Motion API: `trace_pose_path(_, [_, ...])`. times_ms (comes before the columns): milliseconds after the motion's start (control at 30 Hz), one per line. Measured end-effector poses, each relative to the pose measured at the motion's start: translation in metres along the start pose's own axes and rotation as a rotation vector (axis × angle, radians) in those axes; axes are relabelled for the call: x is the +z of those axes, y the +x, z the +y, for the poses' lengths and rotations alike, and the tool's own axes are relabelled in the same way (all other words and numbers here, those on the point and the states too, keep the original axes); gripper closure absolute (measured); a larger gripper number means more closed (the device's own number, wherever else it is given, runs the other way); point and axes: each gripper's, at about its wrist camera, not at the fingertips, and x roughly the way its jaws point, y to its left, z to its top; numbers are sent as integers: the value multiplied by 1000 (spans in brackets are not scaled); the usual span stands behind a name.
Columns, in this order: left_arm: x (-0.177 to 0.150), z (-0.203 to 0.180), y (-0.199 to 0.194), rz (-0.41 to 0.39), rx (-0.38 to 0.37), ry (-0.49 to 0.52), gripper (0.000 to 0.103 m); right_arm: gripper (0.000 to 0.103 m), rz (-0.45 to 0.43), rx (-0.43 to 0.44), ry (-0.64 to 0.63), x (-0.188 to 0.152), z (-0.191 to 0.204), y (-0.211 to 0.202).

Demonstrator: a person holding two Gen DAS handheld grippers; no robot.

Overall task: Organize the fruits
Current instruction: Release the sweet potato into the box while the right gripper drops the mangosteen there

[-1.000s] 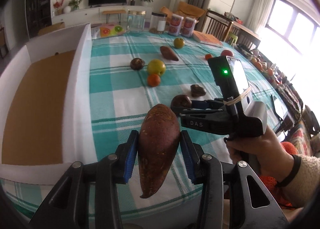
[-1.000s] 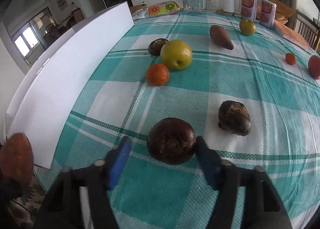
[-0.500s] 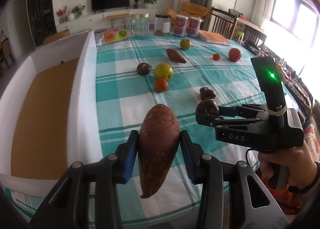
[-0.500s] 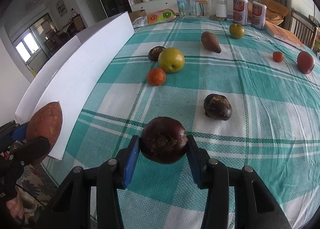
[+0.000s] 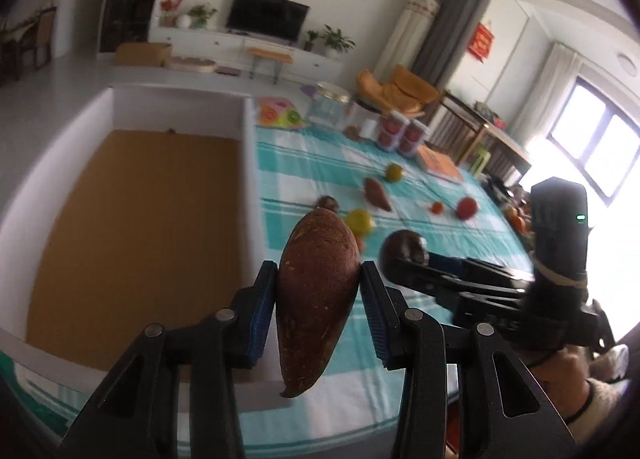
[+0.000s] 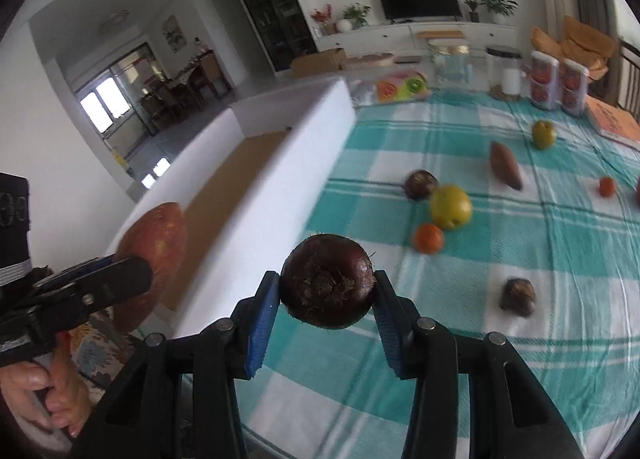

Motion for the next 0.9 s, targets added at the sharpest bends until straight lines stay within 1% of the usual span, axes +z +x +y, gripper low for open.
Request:
trace_pose_path(67, [5,34,-1,-13,112,-37,60,57,22,80,-42,16,31,17])
trace_pose_path(133, [4,65,6,7,209,-58,60,57,63,128,-80,23,57,41])
trace_pose_path(200, [-3,85,16,38,282,-62,60,57,107,124,-131,21,78,65])
trace_pose_path(267, [-9,101,25,73,318,-85,59,57,147,110,-162,14,91,86])
trace_pose_path(333, [-13,111,31,94,345,-105,57,56,166,82,-184,9,96,99])
trace_pose_path(367, [-14,113,33,94,352,-104,48,56,168,62,-193,6,98,103])
trace_pose_path(400, [-15,113,34,93,363,-102,40,52,168,51,-196,4,97,104])
trace_pose_path(433, [-14,111,34,87,375,-100,29,48,165,46,-194,2,97,103])
trace_pose_path(467, [-13,106,34,77,385,-97,28,40,152,47,-186,2,93,98])
trace_pose_path(500, [-13,101,33,69,388,-89,28,36,132,48,-175,2,88,92])
trace_pose_path(567, [-10,88,32,40,390,-63,28,34,94,40,-151,3,74,75])
trace_pose_path(633, [-6,70,30,-15,362,-25,28,29,53,22,-129,1,56,56])
trace_pose_path(667, [-5,56,29,-44,338,3,28,22,32,2,-117,-2,45,46])
trace_pose_path(700, [-4,43,29,-71,312,32,28,19,8,-21,-103,-7,31,36])
trace_pose_path(767, [-2,16,36,-117,248,108,22,19,-23,-84,-65,-19,0,17])
trace_pose_path(800, [-3,5,39,-128,236,148,21,19,-32,-117,-40,-26,-16,8])
trace_pose_path(867, [-6,-13,56,-130,249,225,21,19,-58,-205,15,-45,-53,-13])
trace_pose_path(900, [-7,-17,65,-109,267,251,21,19,-68,-259,41,-56,-73,-22])
